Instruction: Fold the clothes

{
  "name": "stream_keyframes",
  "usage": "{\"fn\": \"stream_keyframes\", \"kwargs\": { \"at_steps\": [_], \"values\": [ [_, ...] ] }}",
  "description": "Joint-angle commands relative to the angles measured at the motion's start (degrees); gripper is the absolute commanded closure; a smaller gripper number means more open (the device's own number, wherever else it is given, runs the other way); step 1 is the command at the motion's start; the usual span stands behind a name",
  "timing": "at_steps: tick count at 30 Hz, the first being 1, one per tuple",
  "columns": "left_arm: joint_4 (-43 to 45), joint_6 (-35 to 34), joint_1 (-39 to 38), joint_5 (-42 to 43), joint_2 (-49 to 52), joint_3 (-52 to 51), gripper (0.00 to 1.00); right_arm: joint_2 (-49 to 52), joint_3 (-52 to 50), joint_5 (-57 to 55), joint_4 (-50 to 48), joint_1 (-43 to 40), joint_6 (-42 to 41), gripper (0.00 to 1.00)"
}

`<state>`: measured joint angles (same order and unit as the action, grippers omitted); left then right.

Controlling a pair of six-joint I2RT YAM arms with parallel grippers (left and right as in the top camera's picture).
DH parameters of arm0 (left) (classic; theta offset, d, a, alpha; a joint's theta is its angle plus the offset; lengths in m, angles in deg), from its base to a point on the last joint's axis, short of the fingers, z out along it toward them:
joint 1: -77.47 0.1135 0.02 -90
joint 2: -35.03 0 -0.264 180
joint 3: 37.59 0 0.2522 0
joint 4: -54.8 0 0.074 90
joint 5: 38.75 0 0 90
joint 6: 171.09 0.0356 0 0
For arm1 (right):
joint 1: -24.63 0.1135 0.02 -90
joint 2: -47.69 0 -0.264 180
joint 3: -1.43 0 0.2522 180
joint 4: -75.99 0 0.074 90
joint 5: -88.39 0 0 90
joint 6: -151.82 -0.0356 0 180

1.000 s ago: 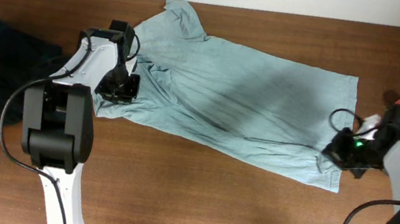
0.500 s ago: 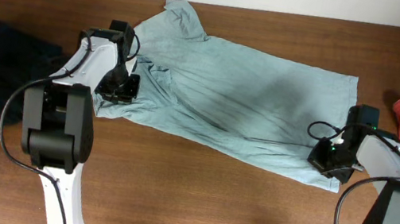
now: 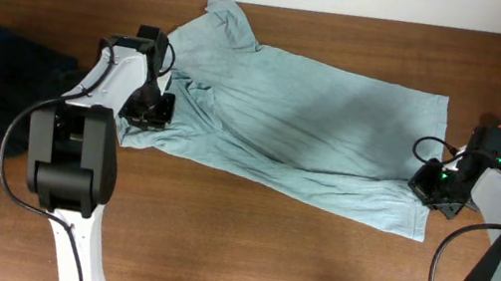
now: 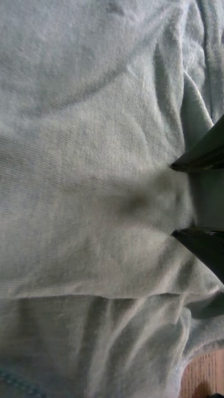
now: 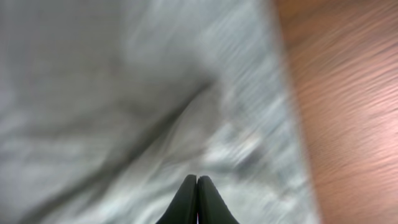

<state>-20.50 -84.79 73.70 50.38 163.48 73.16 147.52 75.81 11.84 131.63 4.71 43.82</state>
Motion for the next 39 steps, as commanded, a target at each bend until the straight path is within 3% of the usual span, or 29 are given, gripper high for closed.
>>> {"fn": "stream_keyframes", "kwargs": {
  "at_steps": [1,7,11,15,21,23,29,36,39],
  "values": [
    [0.48,-0.13,0.24,-0.02,2.71,-2.51,0.70,0.20,1.11,12.37,4.28,0.24,4.28,0.94],
    [0.48,-0.15,0.24,0.00,2.71,-2.51,0.70,0.72,-2.25,9.90,3.69,5.49,6.38,0.94],
    [0.48,-0.13,0.24,0.00,2.71,-2.51,0.69,2.86,-4.50,9.88,-4.04,9.88,4.20,0.95],
    [0.46,-0.13,0.24,0.00,2.71,-2.51,0.69,6.49,-4.74,8.09,-11.98,12.63,-4.39,0.95],
    [0.46,-0.13,0.24,0.00,2.71,-2.51,0.69,7.30,-2.71,12.28,-26.69,11.82,-5.31,0.94],
    [0.50,-0.11,0.24,-0.02,2.71,-2.51,0.69,7.30,-0.42,14.95,-25.97,10.97,-5.27,0.93],
    [0.46,-0.11,0.37,-0.46,2.71,-2.51,0.69,7.26,3.96,17.84,-7.65,10.40,1.36,0.87],
    [0.48,-0.11,0.63,-0.44,2.71,-2.51,0.69,7.26,3.69,21.22,-2.25,14.71,6.29,0.88],
    [0.52,-0.11,0.63,-0.44,2.71,-2.51,0.69,7.39,3.48,14.97,-4.63,20.44,4.81,0.88]
  ]
}}
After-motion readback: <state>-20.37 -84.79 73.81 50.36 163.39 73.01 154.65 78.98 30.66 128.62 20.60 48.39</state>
